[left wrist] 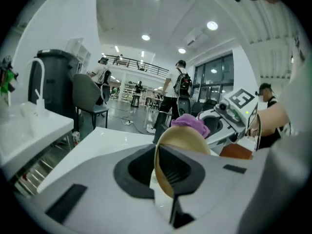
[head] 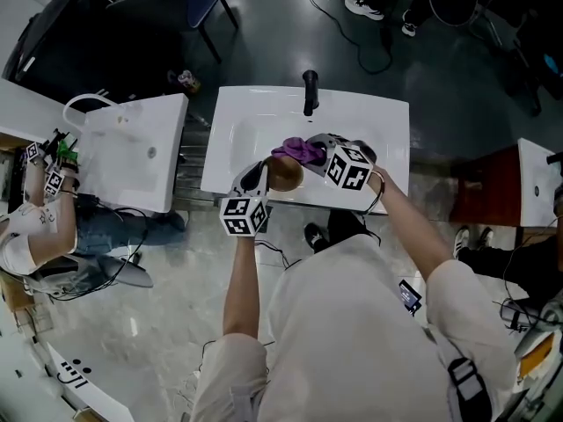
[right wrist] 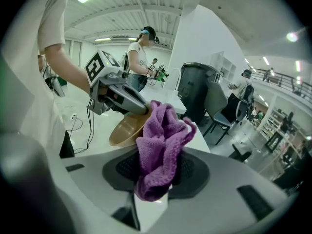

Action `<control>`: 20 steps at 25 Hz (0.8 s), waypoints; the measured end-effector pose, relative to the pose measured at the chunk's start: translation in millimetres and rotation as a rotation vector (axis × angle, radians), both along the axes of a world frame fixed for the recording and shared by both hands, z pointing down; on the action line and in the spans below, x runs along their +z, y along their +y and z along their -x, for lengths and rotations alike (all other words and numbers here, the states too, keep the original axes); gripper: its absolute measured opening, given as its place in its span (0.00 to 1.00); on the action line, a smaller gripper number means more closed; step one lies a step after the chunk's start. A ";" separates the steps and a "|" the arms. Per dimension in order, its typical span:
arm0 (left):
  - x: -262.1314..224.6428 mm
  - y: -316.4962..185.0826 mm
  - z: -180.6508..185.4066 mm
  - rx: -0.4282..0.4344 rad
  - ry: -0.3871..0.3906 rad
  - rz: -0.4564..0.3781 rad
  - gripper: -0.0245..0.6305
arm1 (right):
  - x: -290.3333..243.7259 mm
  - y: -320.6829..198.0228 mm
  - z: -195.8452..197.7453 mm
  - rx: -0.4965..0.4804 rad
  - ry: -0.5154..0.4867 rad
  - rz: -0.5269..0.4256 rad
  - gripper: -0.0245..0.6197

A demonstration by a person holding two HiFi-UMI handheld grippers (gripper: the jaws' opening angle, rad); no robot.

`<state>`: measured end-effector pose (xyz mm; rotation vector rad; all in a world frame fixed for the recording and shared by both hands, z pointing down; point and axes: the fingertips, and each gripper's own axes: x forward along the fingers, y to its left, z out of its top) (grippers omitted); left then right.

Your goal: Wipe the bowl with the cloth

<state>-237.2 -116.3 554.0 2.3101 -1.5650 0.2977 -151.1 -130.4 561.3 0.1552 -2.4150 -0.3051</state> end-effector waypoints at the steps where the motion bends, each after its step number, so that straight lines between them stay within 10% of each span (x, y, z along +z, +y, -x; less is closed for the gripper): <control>1: 0.5 -0.3 0.3 -0.010 0.048 0.012 0.07 | -1.9 -0.8 -1.0 0.009 -0.016 0.012 0.23; 7: 7.0 -1.7 4.1 -0.100 0.328 0.075 0.07 | -8.3 -4.2 -6.4 0.056 -0.073 0.042 0.23; 20: 27.5 -3.2 7.3 -0.299 0.597 0.165 0.07 | -2.2 -2.0 -11.8 0.148 -0.045 0.063 0.23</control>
